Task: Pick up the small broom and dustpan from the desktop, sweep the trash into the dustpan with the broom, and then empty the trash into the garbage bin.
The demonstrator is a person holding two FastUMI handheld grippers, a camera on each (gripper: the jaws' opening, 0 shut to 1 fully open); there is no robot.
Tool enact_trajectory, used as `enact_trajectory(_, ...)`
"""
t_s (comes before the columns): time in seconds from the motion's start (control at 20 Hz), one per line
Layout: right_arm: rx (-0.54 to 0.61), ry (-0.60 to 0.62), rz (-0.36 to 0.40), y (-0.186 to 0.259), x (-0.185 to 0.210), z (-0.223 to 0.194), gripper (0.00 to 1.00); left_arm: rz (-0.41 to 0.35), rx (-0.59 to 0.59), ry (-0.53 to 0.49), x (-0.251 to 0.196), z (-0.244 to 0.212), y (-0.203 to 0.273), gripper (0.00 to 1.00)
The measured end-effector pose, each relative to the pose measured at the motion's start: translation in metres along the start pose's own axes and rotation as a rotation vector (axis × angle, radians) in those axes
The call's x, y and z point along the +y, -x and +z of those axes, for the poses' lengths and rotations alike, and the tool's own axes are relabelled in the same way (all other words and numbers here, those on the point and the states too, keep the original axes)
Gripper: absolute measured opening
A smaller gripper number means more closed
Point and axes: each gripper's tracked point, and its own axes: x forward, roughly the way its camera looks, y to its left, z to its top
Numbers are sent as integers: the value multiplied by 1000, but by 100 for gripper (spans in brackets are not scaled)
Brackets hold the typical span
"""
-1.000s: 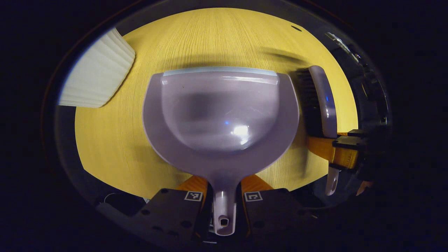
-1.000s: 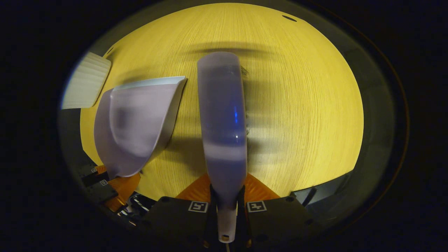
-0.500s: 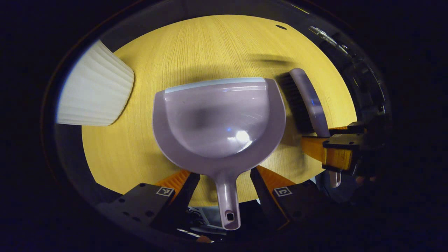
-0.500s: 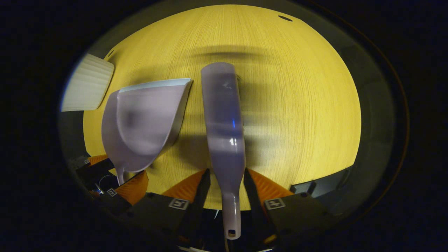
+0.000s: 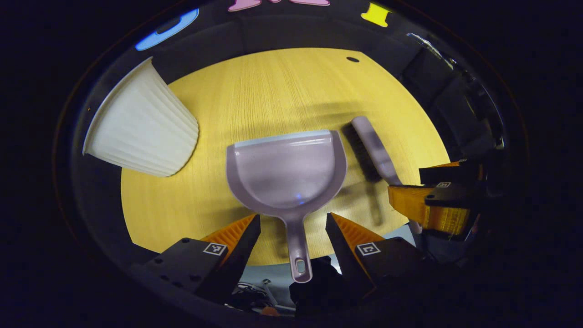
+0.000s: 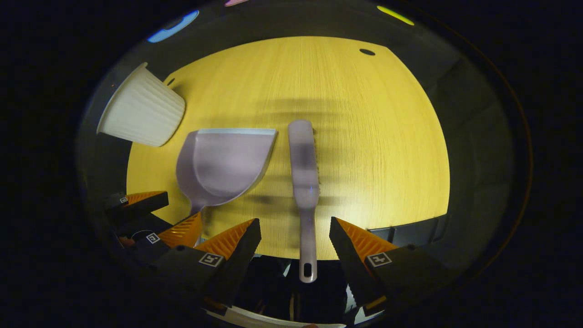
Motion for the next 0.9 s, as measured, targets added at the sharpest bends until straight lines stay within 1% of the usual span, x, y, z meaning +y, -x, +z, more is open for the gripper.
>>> enact_trajectory(0.05, -51, 9, 7, 20, 2, 3, 98, -15, -42, 1, -3, 2, 13, 86)
enact_trajectory(0.1, -128, 28, 16, 44, 6, 12, 98, -35, -97, 3, -5, 6, 30, 86)
enact_trajectory(0.15, -213, 51, 19, 71, 10, 21, 98, -39, -161, 0, -5, 12, 50, 86)
enact_trajectory(0.25, -423, 79, 18, 135, 20, 43, 98, -29, -303, -16, -4, 27, 91, 86)
enact_trajectory(0.35, -661, 95, -7, 207, 25, 65, 97, -23, -471, -17, -2, 43, 137, 86)
enact_trajectory(0.4, -783, 102, -37, 240, 24, 78, 92, -19, -537, -4, -1, 48, 160, 86)
enact_trajectory(0.45, -902, 105, -69, 273, 24, 84, 97, -20, -612, 8, -1, 45, 172, 86)
enact_trajectory(0.5, -1005, 121, -92, 296, 23, 87, 96, -18, -671, 18, 0, 41, 189, 86)
enact_trajectory(0.55, -1113, 134, -113, 304, 15, 80, 96, -13, -736, 25, 1, 35, 188, 86)
enact_trajectory(0.6, -1188, 153, -133, 313, 12, 78, 96, 1, -800, 34, 3, 28, 193, 86)
enact_trajectory(0.65, -1253, 172, -148, 311, 12, 78, 96, 17, -865, 34, 1, 21, 196, 86)
enact_trajectory(0.7, -1283, 168, -142, 301, 10, 78, 91, 37, -929, 34, -1, 13, 202, 86)
enact_trajectory(0.75, -1307, 152, -106, 299, 7, 74, 96, 62, -976, 35, -3, 9, 204, 85)
enact_trajectory(0.8, -1364, 141, -65, 300, 5, 73, 97, 84, -1034, 45, -9, 8, 211, 85)
enact_trajectory(0.85, -1415, 131, -44, 305, -4, 72, 96, 113, -1083, 62, -11, 10, 220, 85)
enact_trajectory(0.9, -1480, 137, -59, 305, -13, 75, 96, 135, -1153, 76, -11, 6, 229, 84)
